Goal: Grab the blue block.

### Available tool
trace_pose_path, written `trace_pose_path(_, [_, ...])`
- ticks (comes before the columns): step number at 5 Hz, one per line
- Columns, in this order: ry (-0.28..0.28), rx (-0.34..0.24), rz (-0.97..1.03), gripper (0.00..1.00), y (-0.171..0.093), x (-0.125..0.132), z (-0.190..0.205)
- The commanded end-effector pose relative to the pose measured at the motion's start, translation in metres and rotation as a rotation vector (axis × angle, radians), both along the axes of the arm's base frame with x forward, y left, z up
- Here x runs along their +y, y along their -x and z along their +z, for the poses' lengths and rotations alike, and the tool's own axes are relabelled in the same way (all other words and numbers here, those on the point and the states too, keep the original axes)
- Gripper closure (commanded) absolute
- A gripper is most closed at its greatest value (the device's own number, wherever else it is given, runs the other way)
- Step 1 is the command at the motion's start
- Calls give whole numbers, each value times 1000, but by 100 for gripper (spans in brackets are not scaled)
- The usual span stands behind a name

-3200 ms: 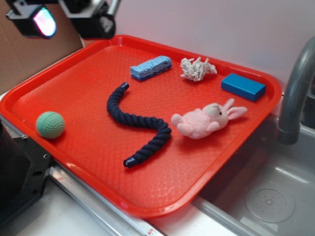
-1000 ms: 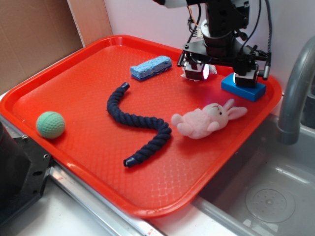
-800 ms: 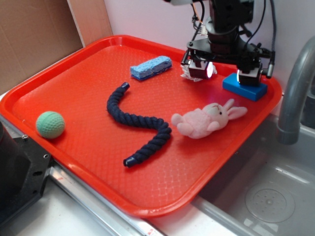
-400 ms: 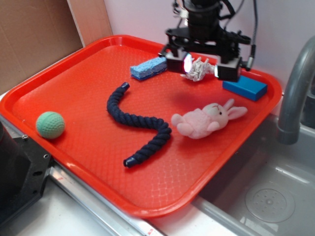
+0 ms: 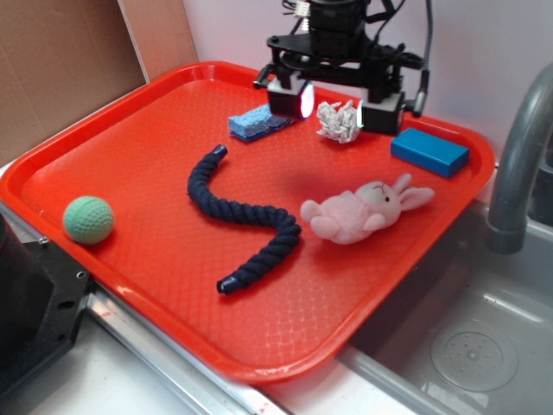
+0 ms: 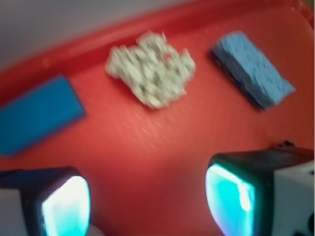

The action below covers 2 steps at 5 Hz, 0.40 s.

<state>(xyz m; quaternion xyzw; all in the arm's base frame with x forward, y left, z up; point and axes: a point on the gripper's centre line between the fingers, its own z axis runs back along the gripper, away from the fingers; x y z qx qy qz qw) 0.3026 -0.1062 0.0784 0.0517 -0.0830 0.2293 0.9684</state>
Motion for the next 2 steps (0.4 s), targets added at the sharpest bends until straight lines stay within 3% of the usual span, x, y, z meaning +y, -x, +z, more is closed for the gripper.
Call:
trace_pose_path(1, [-26,-137,31,0,-18,-11,-4])
trace_pose_path(2, [-27,-140,41,0,-28,-11,-10])
